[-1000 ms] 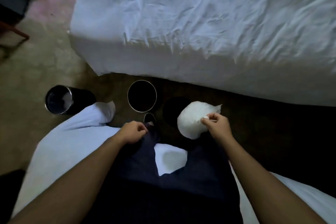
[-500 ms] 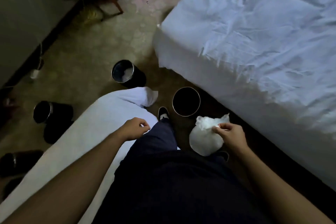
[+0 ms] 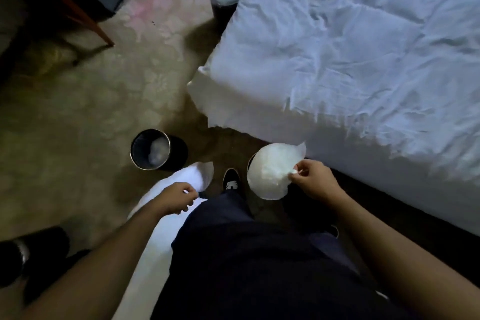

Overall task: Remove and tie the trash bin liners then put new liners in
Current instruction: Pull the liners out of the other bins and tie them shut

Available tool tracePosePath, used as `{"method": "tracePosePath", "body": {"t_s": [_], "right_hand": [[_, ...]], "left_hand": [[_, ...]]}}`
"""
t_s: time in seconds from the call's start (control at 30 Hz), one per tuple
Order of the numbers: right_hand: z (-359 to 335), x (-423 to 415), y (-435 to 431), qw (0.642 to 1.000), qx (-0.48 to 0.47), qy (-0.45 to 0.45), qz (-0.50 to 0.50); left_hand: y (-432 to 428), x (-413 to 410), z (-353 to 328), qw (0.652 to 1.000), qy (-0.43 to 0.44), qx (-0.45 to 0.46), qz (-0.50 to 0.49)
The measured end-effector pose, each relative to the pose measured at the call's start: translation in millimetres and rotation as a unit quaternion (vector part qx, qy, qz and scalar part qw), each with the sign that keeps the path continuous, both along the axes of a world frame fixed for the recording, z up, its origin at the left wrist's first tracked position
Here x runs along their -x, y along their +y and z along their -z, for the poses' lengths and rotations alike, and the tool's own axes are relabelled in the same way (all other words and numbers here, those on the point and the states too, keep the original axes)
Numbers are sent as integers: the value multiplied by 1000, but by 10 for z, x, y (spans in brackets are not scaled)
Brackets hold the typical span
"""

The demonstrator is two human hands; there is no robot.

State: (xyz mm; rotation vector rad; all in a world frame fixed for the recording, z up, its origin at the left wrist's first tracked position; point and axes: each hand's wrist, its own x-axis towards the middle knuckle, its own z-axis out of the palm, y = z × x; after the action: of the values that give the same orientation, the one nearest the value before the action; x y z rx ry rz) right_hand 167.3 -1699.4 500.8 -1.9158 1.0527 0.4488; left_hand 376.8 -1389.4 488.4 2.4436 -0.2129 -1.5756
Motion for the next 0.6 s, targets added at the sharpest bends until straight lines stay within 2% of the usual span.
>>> {"method": "tracePosePath", "body": {"t_s": [0.2,0.4,0.6], "right_hand": [[-51,71,374,991,26,31,124],[40,251,608,969,49,29,240],[246,53,697,965,0,-8,262]], "left_hand": [[-505,-944,-84,992,6,48,120],[-1135,-1283,-293,981,-20,104,163],[-1045,-1325,-496,979,-59,122,155]]}}
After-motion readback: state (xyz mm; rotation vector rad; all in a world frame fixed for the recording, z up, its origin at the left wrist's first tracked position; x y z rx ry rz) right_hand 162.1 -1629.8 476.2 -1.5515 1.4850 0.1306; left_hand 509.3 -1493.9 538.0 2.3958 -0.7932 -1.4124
